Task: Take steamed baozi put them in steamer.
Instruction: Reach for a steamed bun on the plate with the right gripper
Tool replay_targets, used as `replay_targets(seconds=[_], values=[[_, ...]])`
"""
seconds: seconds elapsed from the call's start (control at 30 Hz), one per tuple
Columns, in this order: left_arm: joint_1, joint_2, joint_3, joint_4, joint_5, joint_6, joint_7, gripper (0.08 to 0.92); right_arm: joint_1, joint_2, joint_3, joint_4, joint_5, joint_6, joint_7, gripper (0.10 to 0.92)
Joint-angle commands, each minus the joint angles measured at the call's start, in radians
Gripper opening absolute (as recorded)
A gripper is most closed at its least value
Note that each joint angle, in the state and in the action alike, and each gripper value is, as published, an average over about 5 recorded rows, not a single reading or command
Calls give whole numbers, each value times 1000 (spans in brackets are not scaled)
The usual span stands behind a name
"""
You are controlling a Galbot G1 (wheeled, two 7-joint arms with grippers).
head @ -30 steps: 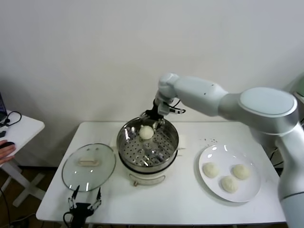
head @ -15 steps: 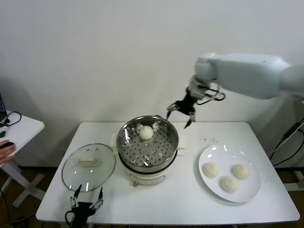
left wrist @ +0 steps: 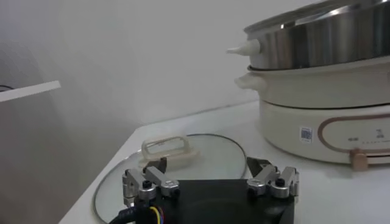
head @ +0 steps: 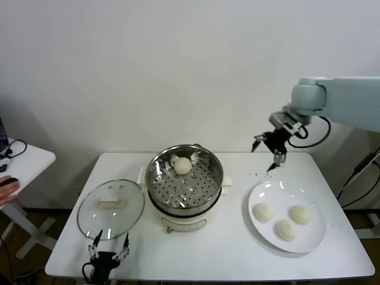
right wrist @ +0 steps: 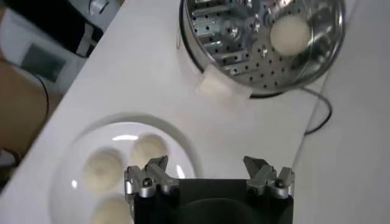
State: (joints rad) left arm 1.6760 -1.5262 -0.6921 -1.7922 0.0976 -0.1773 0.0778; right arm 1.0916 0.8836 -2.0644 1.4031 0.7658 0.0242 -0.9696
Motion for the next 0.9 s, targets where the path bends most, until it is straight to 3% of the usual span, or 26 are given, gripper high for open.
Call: replay_targets(seconds=[0.03, 0.47, 0.9], values=[[3, -2, -2, -1, -1, -2, 0, 823, -76, -110, -18, 105, -2, -251, 27, 823], [5, -4, -8, 2, 0, -2, 0, 823, -346, -148, 156, 68, -142, -307, 125, 823], [9, -3, -11, 9, 2, -8, -2, 823, -549, -136, 288, -10, -189, -348, 226, 823]])
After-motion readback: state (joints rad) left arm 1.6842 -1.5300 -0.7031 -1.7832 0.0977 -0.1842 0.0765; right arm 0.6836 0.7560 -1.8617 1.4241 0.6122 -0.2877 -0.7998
